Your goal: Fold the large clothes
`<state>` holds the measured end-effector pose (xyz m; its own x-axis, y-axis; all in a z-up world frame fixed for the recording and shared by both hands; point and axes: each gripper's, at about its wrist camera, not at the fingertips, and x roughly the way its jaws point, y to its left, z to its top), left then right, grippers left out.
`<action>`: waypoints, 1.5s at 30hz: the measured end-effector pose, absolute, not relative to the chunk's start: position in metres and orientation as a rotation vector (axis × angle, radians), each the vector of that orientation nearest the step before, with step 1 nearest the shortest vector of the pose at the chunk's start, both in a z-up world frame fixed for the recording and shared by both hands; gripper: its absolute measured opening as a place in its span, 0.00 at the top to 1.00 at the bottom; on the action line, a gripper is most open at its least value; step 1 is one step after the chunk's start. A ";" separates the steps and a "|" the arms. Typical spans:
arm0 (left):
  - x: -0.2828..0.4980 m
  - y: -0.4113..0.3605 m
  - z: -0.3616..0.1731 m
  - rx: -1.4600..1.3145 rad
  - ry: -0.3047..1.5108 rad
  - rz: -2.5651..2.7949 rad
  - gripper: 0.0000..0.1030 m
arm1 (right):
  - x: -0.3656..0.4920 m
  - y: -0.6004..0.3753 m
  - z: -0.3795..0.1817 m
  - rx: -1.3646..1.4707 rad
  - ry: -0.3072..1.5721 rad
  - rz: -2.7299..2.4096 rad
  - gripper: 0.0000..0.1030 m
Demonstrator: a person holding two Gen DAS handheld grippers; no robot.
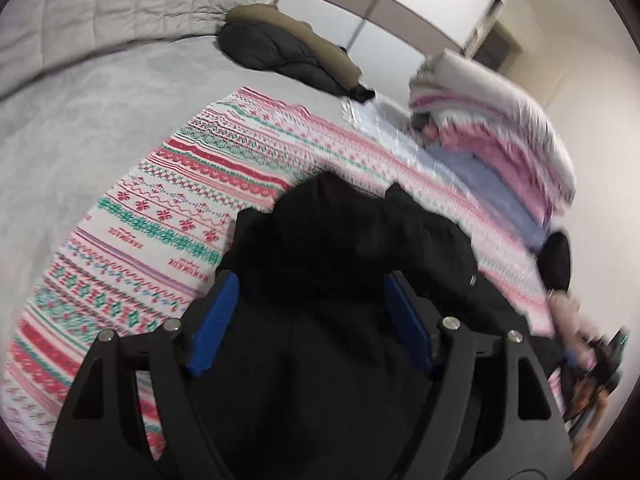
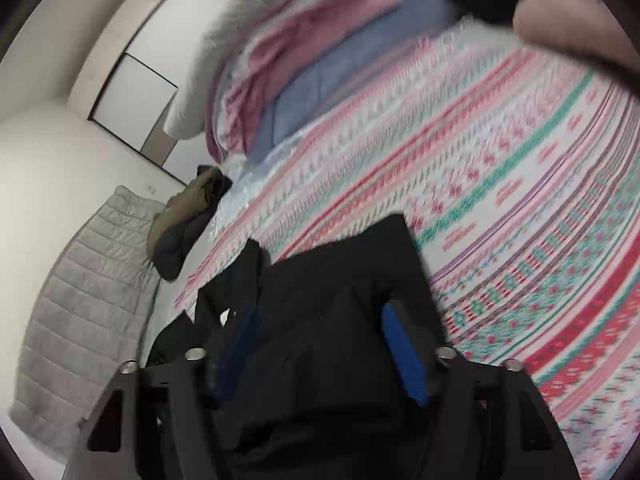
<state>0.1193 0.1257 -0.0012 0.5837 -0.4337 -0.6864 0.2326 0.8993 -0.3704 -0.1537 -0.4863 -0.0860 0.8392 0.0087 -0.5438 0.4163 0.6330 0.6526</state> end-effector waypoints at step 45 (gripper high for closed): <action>0.240 0.088 -0.088 -0.242 1.041 -0.366 0.46 | -0.022 -0.486 -0.129 0.542 0.679 -0.337 0.45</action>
